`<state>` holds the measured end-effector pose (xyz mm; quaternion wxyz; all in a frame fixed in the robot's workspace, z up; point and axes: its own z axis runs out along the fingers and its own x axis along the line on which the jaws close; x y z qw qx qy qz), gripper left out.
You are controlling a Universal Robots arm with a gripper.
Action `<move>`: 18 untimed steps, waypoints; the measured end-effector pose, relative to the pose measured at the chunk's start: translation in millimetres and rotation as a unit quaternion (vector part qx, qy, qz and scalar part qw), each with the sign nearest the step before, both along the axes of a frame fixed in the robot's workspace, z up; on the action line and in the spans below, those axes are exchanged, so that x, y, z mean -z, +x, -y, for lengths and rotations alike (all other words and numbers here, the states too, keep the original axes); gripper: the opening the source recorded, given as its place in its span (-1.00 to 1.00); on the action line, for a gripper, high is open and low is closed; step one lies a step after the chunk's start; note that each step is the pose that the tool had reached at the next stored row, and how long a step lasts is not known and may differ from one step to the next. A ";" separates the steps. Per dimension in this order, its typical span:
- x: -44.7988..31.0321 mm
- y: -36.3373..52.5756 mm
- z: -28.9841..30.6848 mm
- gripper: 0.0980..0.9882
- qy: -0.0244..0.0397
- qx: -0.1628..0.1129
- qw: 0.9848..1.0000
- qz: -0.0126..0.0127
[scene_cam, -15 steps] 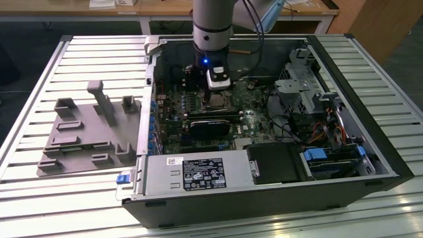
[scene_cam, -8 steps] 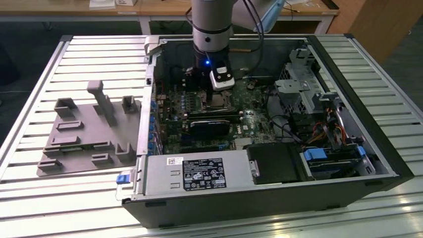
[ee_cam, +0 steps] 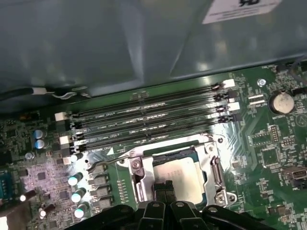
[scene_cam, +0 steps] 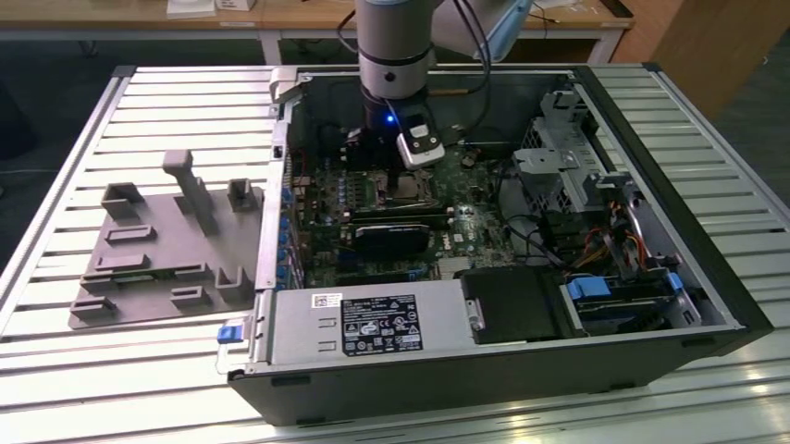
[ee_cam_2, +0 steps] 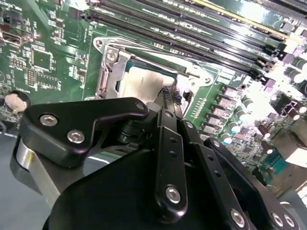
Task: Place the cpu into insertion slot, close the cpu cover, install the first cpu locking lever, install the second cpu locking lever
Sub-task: 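Close the cpu cover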
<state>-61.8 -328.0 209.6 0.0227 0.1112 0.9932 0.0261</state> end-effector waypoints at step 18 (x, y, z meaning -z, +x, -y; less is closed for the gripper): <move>9.6 -14.0 0.7 -0.98 0.001 -0.027 1.000 0.002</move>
